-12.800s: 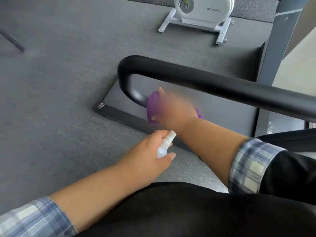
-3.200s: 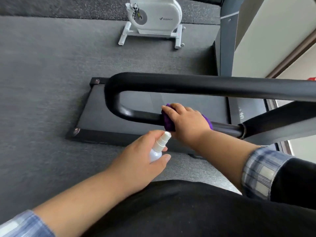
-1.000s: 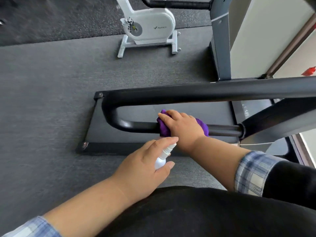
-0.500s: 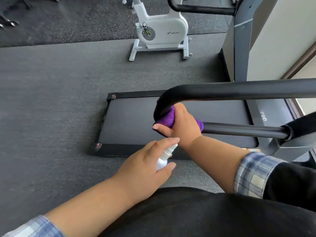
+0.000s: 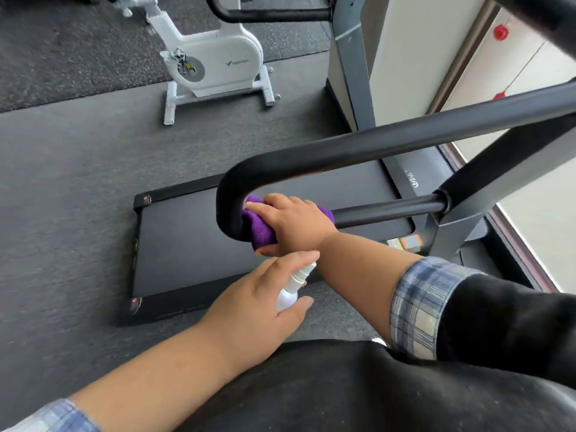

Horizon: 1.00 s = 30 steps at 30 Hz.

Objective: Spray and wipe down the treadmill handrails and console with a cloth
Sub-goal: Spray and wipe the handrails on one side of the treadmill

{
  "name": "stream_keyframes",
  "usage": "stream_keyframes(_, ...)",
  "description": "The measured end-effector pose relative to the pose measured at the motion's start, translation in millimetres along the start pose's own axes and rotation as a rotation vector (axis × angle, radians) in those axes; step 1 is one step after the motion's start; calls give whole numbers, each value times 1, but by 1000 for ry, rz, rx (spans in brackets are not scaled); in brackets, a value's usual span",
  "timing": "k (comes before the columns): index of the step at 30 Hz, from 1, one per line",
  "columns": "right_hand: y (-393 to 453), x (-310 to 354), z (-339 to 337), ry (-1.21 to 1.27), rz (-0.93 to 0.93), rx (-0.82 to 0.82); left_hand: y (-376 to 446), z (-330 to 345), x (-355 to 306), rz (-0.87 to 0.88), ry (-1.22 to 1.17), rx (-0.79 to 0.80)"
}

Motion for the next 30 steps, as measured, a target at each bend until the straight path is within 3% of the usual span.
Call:
stream_keyframes(6,-30,-61,-16,-5,48,-3,29,25,-24,1,-1,20)
stream_keyframes(18,-101,-219,-65,76,142,44,83,75,-74,-191,-140,-65)
stream_keyframes(21,-106,-225,-65,132,103,18,94,84,-81,-288,-207,-176)
stream_keyframes(26,-117,-215,-62,253,-2,-218,92,86,-84,-413,-228,-324)
stream_keyframes(30,-132,-199,-55,318,-56,-314,79,83,-78,-534,-258,-428)
Point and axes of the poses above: each hand's wrist, its own y-axis towards the middle knuckle, its own z-axis out of the palm, x = y × z, the point moved 4 cm from there along y, towards the middle knuckle, and after that the axes turned 6 degrees about -x, right-handed, at the moved point
